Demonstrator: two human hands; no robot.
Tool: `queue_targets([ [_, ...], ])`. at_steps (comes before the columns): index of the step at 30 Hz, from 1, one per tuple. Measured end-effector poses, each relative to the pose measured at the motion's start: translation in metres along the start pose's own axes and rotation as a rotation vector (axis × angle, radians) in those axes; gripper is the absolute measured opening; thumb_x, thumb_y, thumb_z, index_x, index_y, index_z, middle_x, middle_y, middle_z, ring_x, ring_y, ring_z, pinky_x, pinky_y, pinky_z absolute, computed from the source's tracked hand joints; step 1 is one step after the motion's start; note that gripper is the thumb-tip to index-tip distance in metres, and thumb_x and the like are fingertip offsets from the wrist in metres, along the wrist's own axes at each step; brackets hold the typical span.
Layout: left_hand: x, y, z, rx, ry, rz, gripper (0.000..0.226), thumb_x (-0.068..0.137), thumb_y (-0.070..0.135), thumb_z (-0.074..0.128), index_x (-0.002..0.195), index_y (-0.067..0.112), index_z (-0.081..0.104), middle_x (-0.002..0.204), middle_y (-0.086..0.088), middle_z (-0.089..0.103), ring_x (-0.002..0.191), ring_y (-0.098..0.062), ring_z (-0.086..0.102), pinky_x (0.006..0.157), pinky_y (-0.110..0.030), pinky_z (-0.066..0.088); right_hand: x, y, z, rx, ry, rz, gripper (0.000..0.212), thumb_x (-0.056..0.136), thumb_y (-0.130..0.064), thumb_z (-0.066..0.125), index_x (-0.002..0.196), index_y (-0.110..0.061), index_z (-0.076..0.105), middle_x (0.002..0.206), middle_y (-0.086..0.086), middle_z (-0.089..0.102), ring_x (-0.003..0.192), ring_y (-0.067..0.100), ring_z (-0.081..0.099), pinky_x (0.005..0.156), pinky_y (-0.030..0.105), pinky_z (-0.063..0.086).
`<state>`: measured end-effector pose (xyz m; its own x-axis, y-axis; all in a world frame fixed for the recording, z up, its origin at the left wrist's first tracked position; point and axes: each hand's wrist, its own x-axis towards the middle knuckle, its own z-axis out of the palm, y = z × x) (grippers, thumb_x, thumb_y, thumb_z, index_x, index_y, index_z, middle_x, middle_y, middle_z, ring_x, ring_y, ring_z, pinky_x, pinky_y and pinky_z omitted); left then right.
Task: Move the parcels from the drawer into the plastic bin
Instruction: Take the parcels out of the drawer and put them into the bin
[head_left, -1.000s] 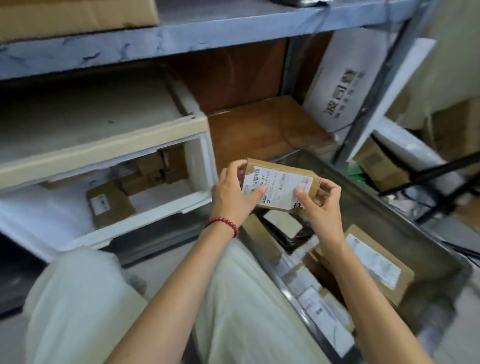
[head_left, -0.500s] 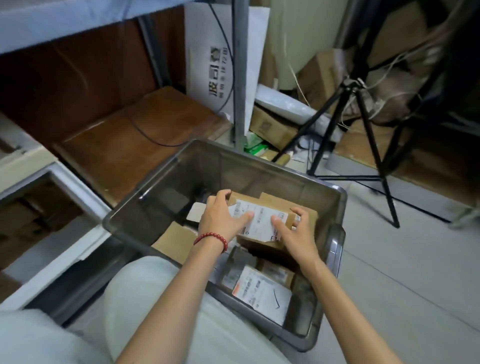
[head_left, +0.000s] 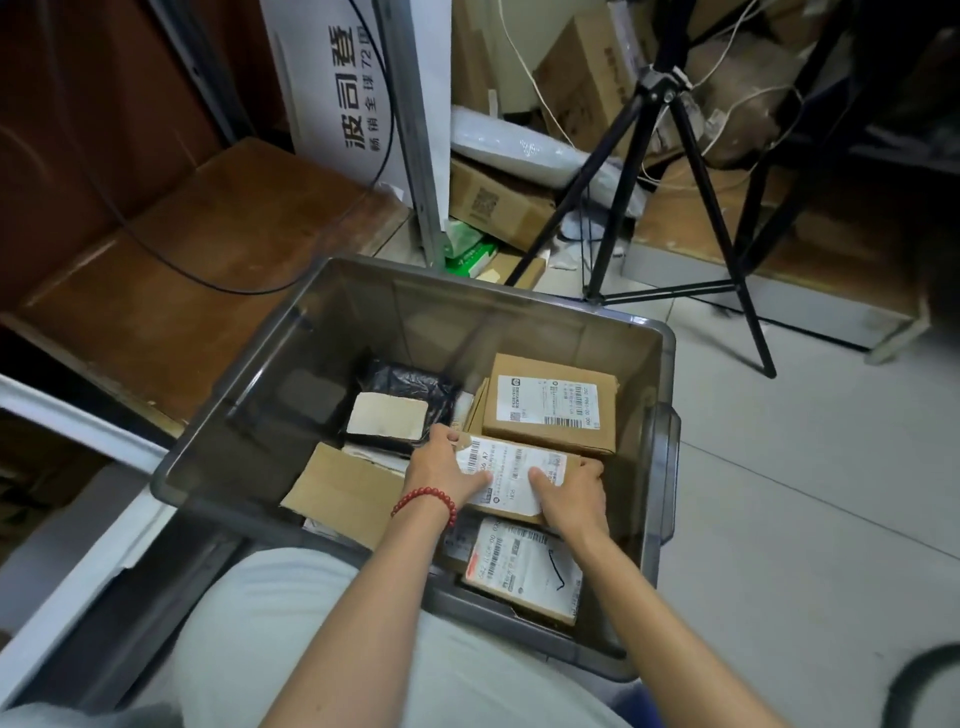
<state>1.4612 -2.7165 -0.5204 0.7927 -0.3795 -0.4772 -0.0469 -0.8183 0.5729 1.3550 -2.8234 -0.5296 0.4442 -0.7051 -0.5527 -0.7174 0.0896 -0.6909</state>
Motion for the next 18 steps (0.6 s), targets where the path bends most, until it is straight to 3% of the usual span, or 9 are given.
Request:
queue_targets([
  [5, 0.014, -0.007, 0.016, -0.007, -0.042, -0.001, 0.054, 0.077, 0.022, 0.078, 0.119, 0.02, 0.045, 0.116, -0.003, 0.063, 0.1, -0.016, 0.059, 0.085, -0.027, 0.047, 0.006, 0.007, 0.006, -0.01, 0.045, 0.063, 0.061, 0.094, -0.023, 0.062, 0.139, -0.001, 0.027, 0.142, 0.017, 0.04, 0.132, 0.032, 0.042, 0.104, 0.043, 0.041],
  [11, 0.027, -0.007, 0.03, 0.046, -0.127, 0.026, 0.064, 0.079, 0.026, 0.076, 0.131, 0.016, 0.042, 0.122, -0.004, 0.061, 0.11, -0.021, 0.058, 0.089, -0.029, 0.045, 0.01, 0.016, 0.013, -0.074, 0.075, 0.085, 0.06, 0.093, -0.016, 0.061, 0.141, -0.007, 0.027, 0.143, 0.014, 0.034, 0.132, 0.029, 0.04, 0.104, 0.04, 0.04],
  [15, 0.033, -0.013, 0.04, 0.089, -0.205, 0.053, 0.06, 0.08, 0.027, 0.074, 0.132, 0.018, 0.045, 0.124, -0.003, 0.062, 0.112, -0.02, 0.058, 0.087, -0.025, 0.042, 0.005, 0.017, 0.022, -0.18, 0.114, 0.025, 0.081, 0.093, -0.016, 0.061, 0.153, -0.007, 0.007, 0.157, 0.012, 0.013, 0.146, 0.027, 0.018, 0.116, 0.039, 0.025],
  [18, 0.035, -0.015, 0.05, 0.142, -0.302, 0.091, 0.053, 0.085, 0.027, 0.069, 0.132, 0.021, 0.046, 0.124, -0.004, 0.063, 0.113, -0.021, 0.058, 0.095, -0.031, 0.046, 0.005, 0.021, 0.026, -0.291, 0.071, -0.016, 0.074, 0.096, -0.021, 0.056, 0.154, -0.008, 0.01, 0.161, 0.009, 0.006, 0.149, 0.025, 0.005, 0.12, 0.037, 0.012],
])
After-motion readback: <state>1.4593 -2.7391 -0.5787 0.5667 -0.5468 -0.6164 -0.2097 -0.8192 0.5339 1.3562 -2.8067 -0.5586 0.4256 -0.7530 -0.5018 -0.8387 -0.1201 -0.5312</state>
